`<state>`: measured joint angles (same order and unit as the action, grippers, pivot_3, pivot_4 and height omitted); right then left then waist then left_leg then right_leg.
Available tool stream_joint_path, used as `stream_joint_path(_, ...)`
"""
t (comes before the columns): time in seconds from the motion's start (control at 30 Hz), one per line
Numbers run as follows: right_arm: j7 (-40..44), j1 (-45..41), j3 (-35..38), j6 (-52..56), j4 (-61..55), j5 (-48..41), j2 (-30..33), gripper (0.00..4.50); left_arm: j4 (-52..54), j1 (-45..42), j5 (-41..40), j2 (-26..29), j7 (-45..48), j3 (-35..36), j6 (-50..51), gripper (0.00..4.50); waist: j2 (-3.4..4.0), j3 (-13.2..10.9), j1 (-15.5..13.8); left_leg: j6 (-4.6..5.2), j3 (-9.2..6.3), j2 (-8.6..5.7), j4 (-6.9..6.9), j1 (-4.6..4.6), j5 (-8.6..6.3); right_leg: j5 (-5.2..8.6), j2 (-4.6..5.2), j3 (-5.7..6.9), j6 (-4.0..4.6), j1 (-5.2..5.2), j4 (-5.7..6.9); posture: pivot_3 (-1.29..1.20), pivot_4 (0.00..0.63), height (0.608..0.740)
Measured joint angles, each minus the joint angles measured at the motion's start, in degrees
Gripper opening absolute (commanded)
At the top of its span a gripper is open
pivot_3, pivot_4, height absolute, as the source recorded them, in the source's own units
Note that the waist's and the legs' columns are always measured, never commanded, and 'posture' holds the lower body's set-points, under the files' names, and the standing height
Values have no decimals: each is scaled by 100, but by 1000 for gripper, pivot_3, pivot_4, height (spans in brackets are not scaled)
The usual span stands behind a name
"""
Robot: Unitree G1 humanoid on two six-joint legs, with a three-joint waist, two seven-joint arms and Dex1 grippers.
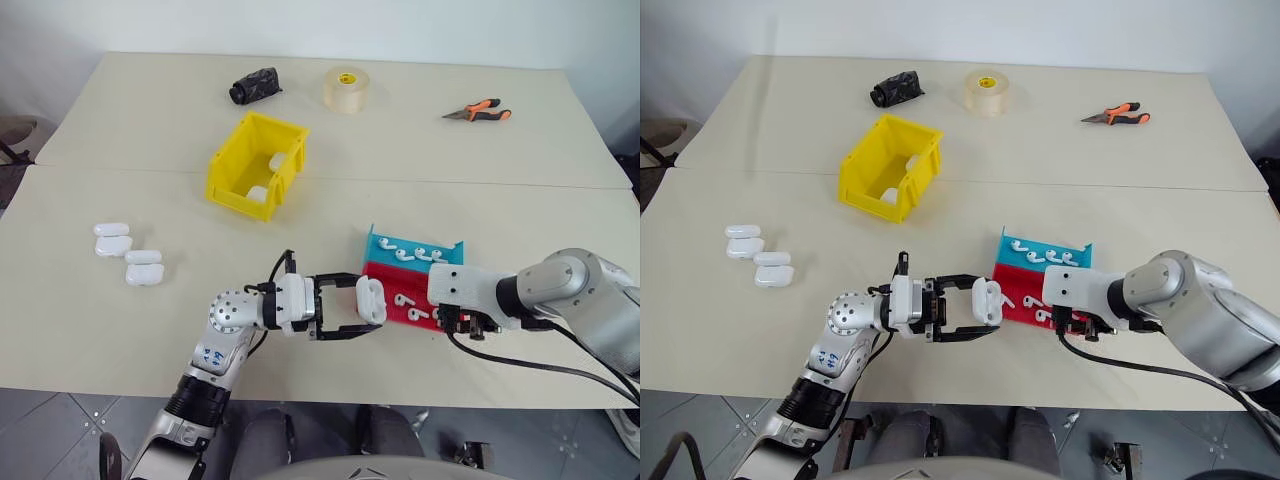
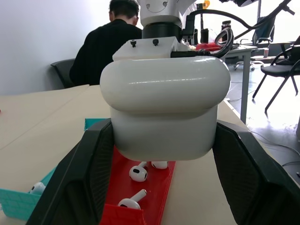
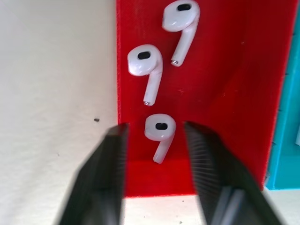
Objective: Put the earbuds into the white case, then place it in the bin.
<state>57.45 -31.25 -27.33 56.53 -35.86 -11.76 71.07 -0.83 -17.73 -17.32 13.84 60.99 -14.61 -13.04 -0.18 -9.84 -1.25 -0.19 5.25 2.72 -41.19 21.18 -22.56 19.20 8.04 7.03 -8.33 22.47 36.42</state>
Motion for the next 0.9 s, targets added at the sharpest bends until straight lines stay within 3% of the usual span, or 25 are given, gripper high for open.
stream_joint_path(0.47,194,16,-148,-74,14,494,-223,1782,20,0,0,6,-87,0,51,2781,0,0,5,0,0,0,0,0,0,0,0,1,0,-1,0,0,150,740)
stream_joint_path(0.63,241,86,-160,-257,-20,660,-230,548,41,1,0,23,-100,0,76,2781,0,0,6,0,0,0,-1,-2,0,0,0,1,0,-2,0,0,150,740)
stream_joint_path(0.9,318,122,-167,-412,11,888,-275,465,46,11,-1,58,-109,0,131,2781,0,0,10,0,-1,0,-2,-3,0,0,0,2,0,-4,0,0,150,740)
